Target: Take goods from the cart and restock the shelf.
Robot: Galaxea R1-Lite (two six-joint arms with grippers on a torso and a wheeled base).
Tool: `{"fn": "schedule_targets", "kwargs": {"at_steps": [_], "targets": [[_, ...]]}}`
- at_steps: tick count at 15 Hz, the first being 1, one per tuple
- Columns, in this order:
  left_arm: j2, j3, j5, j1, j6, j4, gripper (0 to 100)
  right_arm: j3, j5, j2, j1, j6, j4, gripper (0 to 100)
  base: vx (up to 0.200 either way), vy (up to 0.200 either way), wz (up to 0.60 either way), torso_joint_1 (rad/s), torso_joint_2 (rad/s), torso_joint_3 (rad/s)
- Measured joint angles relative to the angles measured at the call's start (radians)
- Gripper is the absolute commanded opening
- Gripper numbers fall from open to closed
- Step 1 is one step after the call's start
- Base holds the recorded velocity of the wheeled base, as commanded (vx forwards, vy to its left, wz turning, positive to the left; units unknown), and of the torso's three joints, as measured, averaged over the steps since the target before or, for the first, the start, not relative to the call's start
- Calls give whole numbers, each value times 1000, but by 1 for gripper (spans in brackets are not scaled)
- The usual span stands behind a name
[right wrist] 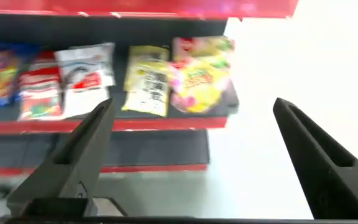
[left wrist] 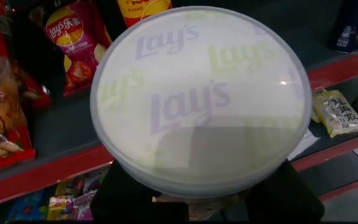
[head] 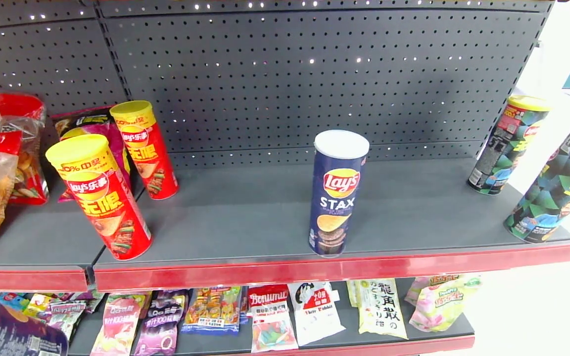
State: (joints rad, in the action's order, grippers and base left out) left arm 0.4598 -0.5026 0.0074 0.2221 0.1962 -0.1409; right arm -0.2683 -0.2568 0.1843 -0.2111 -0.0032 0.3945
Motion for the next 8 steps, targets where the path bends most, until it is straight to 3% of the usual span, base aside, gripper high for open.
{"fn": "schedule_targets", "kwargs": {"at_steps": [2, 6, 8], "targets": [[4, -4, -8, 1, -1, 15, 0, 47, -26, -52, 20, 3, -47, 100, 0, 0, 0, 0, 0, 0], [-24, -3, -55, 1, -3, 18, 0, 138, 226, -85, 26, -43, -260, 100, 0, 0, 0, 0, 0, 0], [-36, 4, -56, 1, -3, 15, 0, 199, 190, -77, 49, -82, -348, 100, 0, 0, 0, 0, 0, 0]]}}
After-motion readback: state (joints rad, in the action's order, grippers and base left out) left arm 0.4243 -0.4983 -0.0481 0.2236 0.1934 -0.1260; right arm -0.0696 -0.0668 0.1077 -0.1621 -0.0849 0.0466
